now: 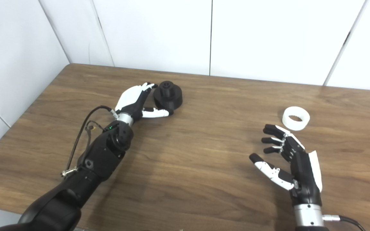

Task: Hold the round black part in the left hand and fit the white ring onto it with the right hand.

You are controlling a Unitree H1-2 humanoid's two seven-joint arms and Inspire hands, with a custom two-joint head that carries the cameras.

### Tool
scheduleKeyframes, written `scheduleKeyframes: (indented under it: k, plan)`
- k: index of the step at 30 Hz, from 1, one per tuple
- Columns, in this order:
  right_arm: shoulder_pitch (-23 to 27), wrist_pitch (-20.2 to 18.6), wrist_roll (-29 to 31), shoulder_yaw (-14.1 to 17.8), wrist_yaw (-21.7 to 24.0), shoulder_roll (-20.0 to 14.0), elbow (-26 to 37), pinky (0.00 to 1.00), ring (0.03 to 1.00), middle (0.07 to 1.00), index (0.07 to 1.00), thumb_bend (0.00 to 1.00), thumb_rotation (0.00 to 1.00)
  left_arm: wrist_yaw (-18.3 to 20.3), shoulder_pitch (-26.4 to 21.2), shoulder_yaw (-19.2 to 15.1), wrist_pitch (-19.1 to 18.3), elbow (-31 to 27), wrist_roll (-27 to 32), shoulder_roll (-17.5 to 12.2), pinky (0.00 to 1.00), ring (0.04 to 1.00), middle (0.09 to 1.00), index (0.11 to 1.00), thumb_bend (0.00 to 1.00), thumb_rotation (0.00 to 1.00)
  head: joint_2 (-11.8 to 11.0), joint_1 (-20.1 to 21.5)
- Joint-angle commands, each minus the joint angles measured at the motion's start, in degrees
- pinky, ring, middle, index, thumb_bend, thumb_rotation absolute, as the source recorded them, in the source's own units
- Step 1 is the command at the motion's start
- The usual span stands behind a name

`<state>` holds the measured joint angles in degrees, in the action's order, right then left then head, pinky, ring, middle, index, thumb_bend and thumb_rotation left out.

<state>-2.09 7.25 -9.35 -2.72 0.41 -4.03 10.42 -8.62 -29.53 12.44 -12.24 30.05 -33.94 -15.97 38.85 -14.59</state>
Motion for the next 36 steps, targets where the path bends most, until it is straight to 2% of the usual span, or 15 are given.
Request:
scheduleKeyframes:
  k: [1,6,14,23,36]
  plan:
    - [-0.5,0.4,0.0,-0.1,0.2,-0.2,2.6,0.54,0.669,0.751,0.744,0.67,0.22,-0.9,-2.5,-0.6,0.6,1.6,0.6,-0.1,0.93,1.000,1.000,0.899,1.00,0.55,0.1,0.0]
    - [-0.8,-0.2,0.6,-0.1,0.3,0.0,3.2,0.54,0.674,0.752,0.744,0.67,0.23,-2.8,-3.4,-1.1,2.0,3.9,1.7,0.5,0.93,1.000,1.000,0.886,1.00,0.54,0.3,0.3]
    - [-1.0,-1.3,0.4,-0.1,0.2,0.1,4.0,0.55,0.684,0.756,0.748,0.67,0.23,-3.6,-4.3,-1.2,2.8,6.1,2.3,1.3,0.96,1.000,1.000,0.875,1.00,0.53,0.6,0.5]
    - [-1.2,-1.5,0.2,-0.1,0.1,0.1,4.3,0.55,0.675,0.754,0.750,0.67,0.23,-3.2,-4.5,-0.5,3.2,6.8,2.4,1.5,0.92,1.000,1.000,0.869,1.00,0.53,0.8,0.6]
    - [-1.4,-1.9,1.1,0.0,0.3,0.1,4.6,0.57,0.690,0.759,0.752,0.68,0.23,-2.8,-4.7,-0.9,5.3,7.7,4.7,2.1,0.97,1.000,1.000,0.850,1.00,0.48,1.1,0.8]
